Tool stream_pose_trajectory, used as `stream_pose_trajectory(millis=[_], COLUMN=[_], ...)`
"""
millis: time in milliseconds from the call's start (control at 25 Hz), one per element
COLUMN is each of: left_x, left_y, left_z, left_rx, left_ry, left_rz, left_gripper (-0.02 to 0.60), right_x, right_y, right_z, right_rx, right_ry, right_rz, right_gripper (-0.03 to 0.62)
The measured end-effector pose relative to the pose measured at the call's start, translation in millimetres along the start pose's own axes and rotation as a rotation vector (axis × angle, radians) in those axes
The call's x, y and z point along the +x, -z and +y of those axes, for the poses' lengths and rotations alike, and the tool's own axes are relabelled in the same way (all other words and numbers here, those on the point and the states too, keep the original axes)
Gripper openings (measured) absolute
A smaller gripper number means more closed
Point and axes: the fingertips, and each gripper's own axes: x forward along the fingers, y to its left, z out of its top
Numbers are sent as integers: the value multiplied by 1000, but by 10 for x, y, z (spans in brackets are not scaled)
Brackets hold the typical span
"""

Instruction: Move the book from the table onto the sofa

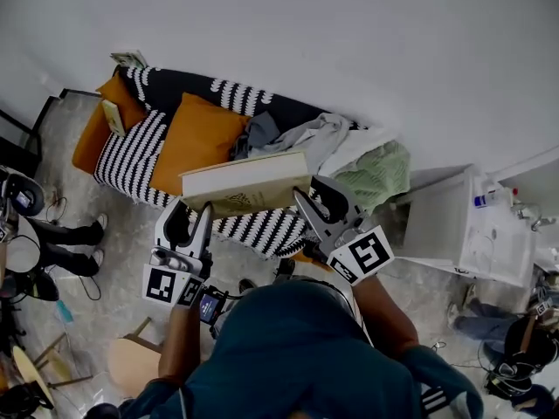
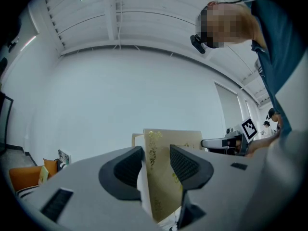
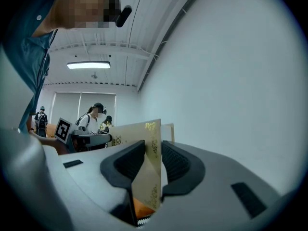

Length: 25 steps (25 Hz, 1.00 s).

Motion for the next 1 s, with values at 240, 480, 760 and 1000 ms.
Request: stream_pose_trajectory(millis=[240, 480, 760, 1000], left_x=[287, 460, 687, 922], left_y=[45, 98, 187, 133], left_z=[-60, -188, -120, 58], left_rx=[17, 22, -7, -24], left_ry=[-19, -8, 55, 137], left_rz=[10, 23, 24, 22], left_gripper=[173, 173, 173, 173], right_x=[30, -55, -46, 100], right_y=[41, 75, 118, 47], right_z=[-311, -514, -638, -715], right_rx=[12, 22, 15, 15], right_ry=[-23, -11, 52, 129], right_rz=[-10, -14, 7, 8], right_gripper=[124, 124, 124, 124])
